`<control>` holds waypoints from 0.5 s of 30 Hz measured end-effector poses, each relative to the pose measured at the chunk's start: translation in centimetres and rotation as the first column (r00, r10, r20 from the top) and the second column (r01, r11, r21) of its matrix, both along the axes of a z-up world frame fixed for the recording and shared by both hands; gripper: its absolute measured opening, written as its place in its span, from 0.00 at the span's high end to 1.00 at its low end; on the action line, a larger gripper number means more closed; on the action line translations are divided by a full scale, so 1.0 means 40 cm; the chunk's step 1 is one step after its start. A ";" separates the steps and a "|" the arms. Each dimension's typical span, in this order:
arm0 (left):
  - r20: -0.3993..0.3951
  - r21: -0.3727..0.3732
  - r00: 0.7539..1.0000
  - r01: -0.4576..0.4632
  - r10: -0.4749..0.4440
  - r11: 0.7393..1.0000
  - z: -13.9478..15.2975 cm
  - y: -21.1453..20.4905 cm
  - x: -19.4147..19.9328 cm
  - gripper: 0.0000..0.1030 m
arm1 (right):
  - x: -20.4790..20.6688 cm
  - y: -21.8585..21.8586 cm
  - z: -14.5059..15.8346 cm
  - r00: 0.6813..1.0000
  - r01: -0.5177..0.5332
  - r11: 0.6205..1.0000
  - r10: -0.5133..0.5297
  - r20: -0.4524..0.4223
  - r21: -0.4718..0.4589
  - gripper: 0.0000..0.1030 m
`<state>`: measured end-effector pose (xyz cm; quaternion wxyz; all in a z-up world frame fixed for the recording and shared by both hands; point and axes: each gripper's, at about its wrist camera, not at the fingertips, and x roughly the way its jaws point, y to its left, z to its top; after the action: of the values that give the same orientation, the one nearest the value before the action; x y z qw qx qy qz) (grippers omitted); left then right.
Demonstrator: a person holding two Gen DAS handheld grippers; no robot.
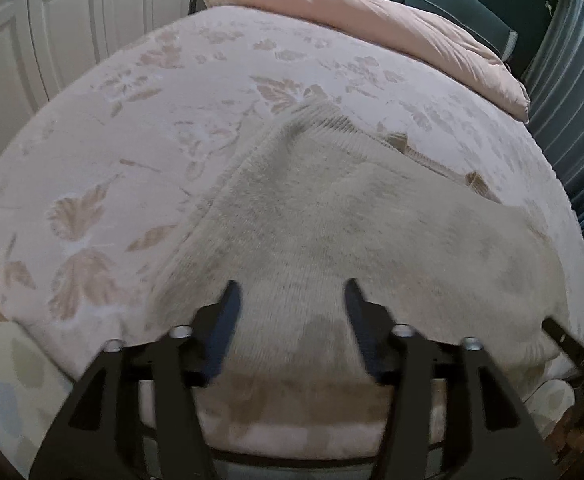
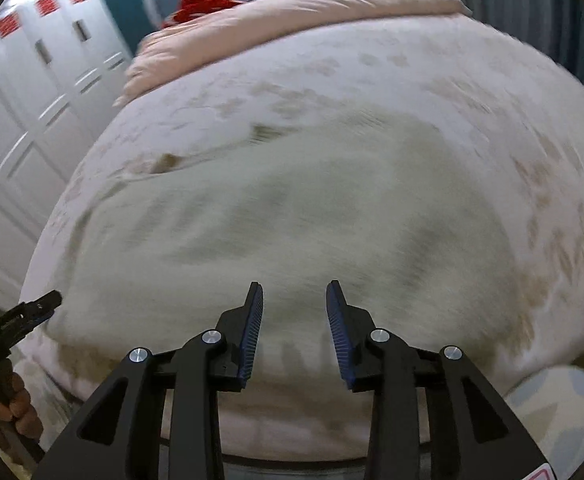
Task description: Fold small clothes
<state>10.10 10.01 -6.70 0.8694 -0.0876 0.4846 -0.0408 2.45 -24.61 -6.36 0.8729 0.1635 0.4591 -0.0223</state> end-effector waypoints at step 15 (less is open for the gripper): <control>-0.041 -0.021 0.999 -0.029 0.028 0.999 -0.010 0.037 -0.036 0.42 | 0.145 0.114 0.006 0.980 -0.198 0.980 0.198 0.019 0.028 1.00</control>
<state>8.66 11.48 -7.09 0.8589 -0.1047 0.5003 -0.0316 8.25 -20.06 -6.12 0.8720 0.1300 0.4664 0.0728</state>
